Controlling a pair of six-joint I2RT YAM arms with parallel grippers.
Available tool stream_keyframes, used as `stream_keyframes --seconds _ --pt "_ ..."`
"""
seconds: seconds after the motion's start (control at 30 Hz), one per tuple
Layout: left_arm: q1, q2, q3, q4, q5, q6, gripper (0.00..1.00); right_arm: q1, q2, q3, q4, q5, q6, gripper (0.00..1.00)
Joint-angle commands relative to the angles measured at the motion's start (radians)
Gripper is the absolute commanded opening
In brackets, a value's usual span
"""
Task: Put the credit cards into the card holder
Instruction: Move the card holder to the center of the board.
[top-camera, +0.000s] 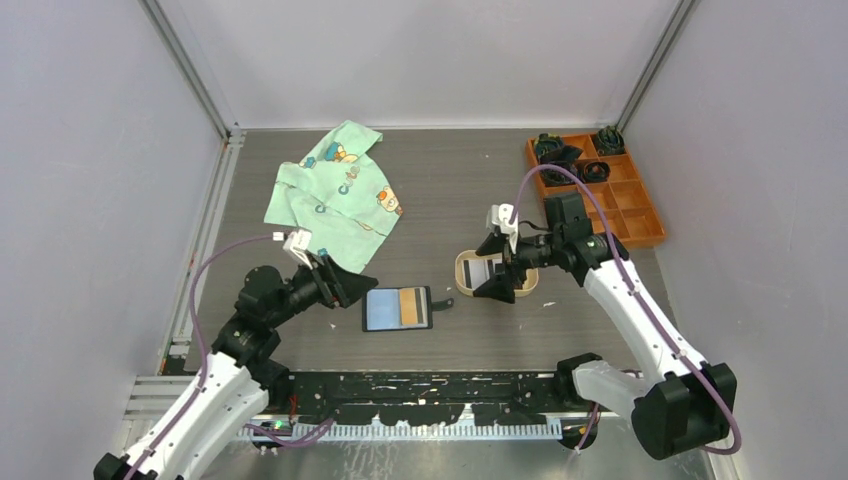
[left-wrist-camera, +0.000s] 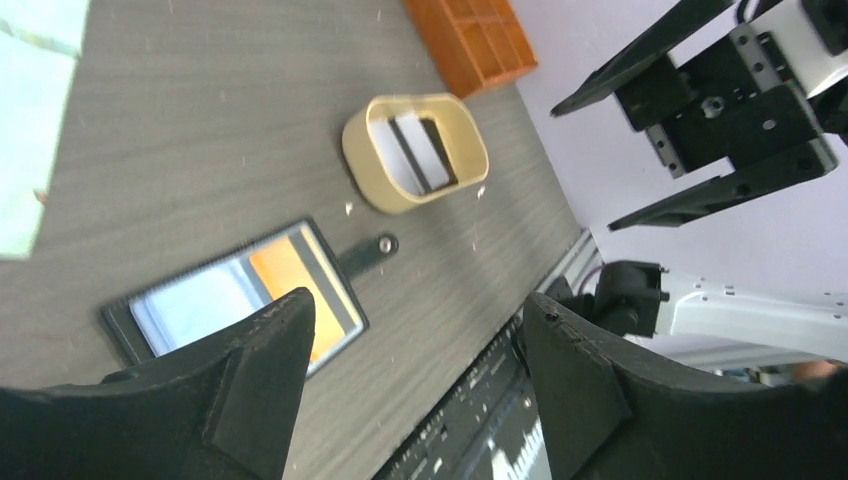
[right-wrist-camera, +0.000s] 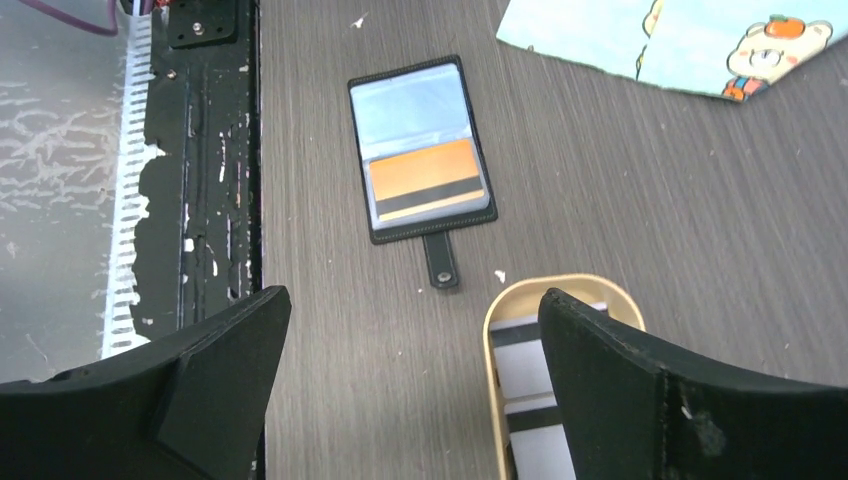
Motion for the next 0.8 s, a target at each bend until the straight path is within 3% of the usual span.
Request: stream_keyframes --seconds 0.0,0.1,0.2,0.37,0.5,0.67,0.77 --pt "-0.004 0.014 -0.078 0.055 0.118 -0.106 0.77 -0.029 -0.077 -0.037 -0.025 -0.035 -0.001 1.0" --pt "-0.004 0.016 -0.11 0.065 0.142 -0.132 0.73 -0.046 -0.115 -0.071 -0.026 -0.058 -0.022 1.0" --pt "-0.007 -0.006 -0.093 -0.083 0.106 -0.09 0.66 -0.051 -0.117 -0.086 -0.042 -0.063 -0.07 1.0" --pt "-0.03 -0.049 -0.004 -0.432 -0.19 0.045 0.63 -0.051 -0.059 -0.064 -0.192 -0.009 -0.277 1.0" --pt "-0.035 0.049 -0.019 -0.417 -0.315 0.013 0.6 -0.05 0.001 -0.031 -0.241 0.057 -0.322 1.0" --pt "-0.058 0.315 -0.027 -0.294 -0.294 -0.014 0.61 -0.05 0.047 0.01 -0.261 0.124 -0.309 1.0" --pt "-0.124 0.395 -0.019 -0.237 -0.35 -0.023 0.61 -0.05 0.053 0.011 -0.233 0.134 -0.267 0.99"
